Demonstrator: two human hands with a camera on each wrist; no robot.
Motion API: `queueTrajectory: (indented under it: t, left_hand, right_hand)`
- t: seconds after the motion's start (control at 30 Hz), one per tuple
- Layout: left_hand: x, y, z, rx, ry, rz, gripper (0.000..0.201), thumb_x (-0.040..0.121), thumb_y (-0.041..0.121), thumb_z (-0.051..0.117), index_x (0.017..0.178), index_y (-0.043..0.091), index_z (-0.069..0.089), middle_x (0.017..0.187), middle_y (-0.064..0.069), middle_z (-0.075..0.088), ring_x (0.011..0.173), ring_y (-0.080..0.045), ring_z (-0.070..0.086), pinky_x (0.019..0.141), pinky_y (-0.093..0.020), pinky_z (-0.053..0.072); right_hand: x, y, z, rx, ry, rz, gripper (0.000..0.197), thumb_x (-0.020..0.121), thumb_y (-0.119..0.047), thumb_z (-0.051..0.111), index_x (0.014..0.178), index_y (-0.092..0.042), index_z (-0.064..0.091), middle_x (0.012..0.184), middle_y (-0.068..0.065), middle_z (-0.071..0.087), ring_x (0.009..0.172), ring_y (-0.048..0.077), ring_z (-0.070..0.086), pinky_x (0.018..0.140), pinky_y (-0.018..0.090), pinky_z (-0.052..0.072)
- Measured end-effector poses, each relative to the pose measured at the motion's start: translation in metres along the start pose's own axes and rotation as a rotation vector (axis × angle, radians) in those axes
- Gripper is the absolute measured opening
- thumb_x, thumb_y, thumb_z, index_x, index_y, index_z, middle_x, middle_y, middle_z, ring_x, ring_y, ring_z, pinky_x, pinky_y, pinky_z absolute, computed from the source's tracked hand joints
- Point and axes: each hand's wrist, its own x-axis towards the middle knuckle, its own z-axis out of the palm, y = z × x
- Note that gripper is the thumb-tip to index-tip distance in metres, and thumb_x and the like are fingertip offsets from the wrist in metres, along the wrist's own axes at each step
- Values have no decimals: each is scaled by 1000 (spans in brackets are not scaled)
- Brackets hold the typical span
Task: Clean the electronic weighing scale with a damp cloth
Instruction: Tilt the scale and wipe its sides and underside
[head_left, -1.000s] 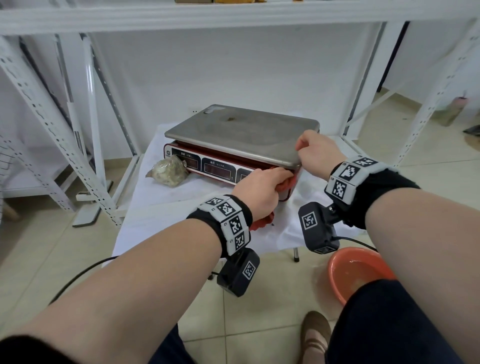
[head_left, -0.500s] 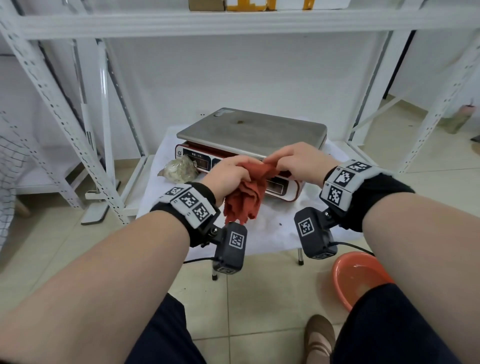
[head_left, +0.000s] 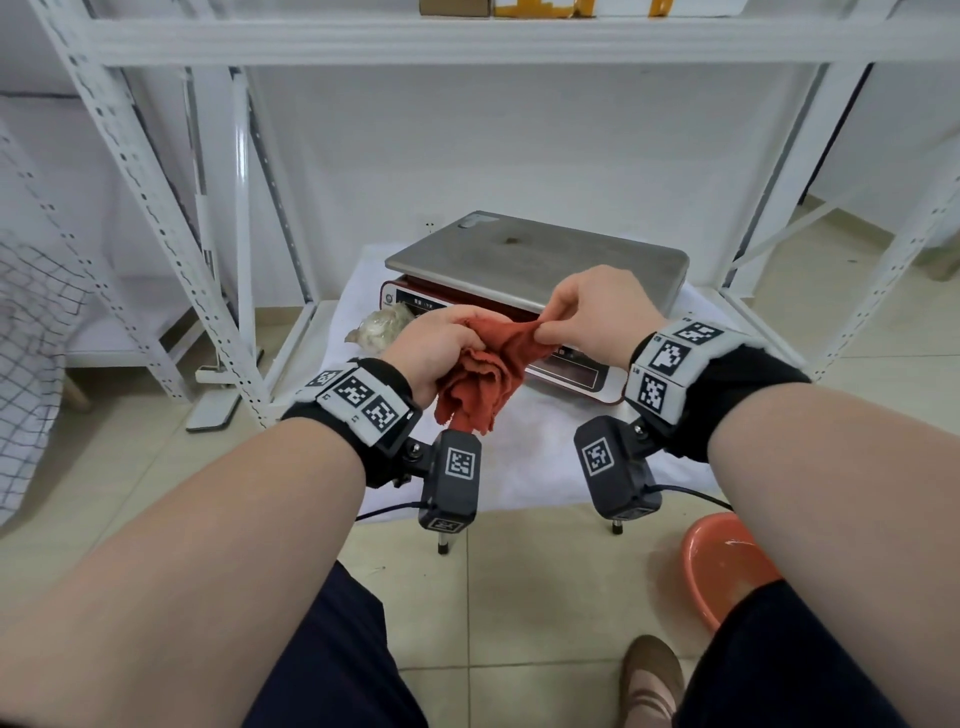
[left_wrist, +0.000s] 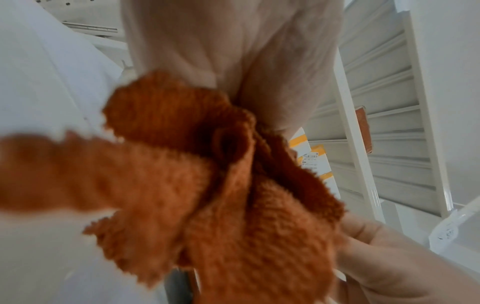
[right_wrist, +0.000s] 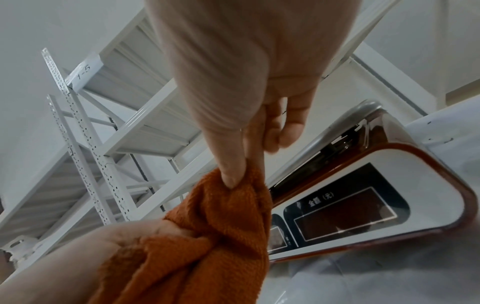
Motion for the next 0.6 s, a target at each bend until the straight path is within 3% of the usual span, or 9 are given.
queueTrajectory:
  t: [0.1, 0.17, 0.27, 0.37, 0.5, 0.6]
  left_hand:
    - [3, -1, -3, 17, 62, 12, 44, 79, -16, 35, 83, 15, 67, 73, -4, 65, 62, -12, 60, 57, -19, 52]
    - [3, -1, -5, -16, 114, 19, 44, 79, -16, 33, 81, 13, 67, 67, -6, 66, 54, -14, 62, 48, -19, 50]
    - [1, -4, -12, -138, 109, -13, 43, 82, -10, 32, 86, 6, 71, 71, -28, 64, 51, -36, 64, 39, -33, 50]
    - [4, -12, -18, -223, 236, -33, 36, 85, -5, 32, 106, -2, 62, 76, -42, 59, 56, -48, 62, 44, -48, 52]
    - [27, -26, -21, -187, 466, -46, 26, 93, 12, 36, 107, 14, 57, 73, -32, 66, 54, -46, 63, 40, -42, 50]
    - [56, -47, -25, -35, 563, -37, 27, 87, 30, 41, 103, 27, 62, 78, -18, 70, 70, -45, 67, 55, -49, 55]
  right_hand:
    - [6, 2, 5, -22, 53, 6, 11, 74, -30, 73, 66, -26, 65, 63, -14, 57, 71, 11, 58, 69, 24, 47]
    - [9, 5, 8, -38, 69, 20, 14, 77, -33, 70, 66, -28, 62, 64, -12, 56, 74, 13, 58, 71, 27, 49]
    - [12, 15, 10, -23, 105, 51, 13, 82, -30, 62, 70, -30, 63, 75, -8, 65, 85, 16, 64, 80, 30, 51]
    - [12, 26, 5, -51, 164, 71, 18, 89, -28, 54, 93, -27, 71, 101, -6, 70, 101, 17, 61, 91, 29, 47]
    - [11, 42, -2, -113, 215, 147, 26, 93, -25, 47, 107, -23, 69, 114, -2, 68, 111, 24, 57, 93, 31, 43]
    - [10, 52, 1, -173, 212, 202, 29, 94, -23, 43, 110, -22, 68, 117, 2, 66, 114, 29, 54, 96, 34, 42]
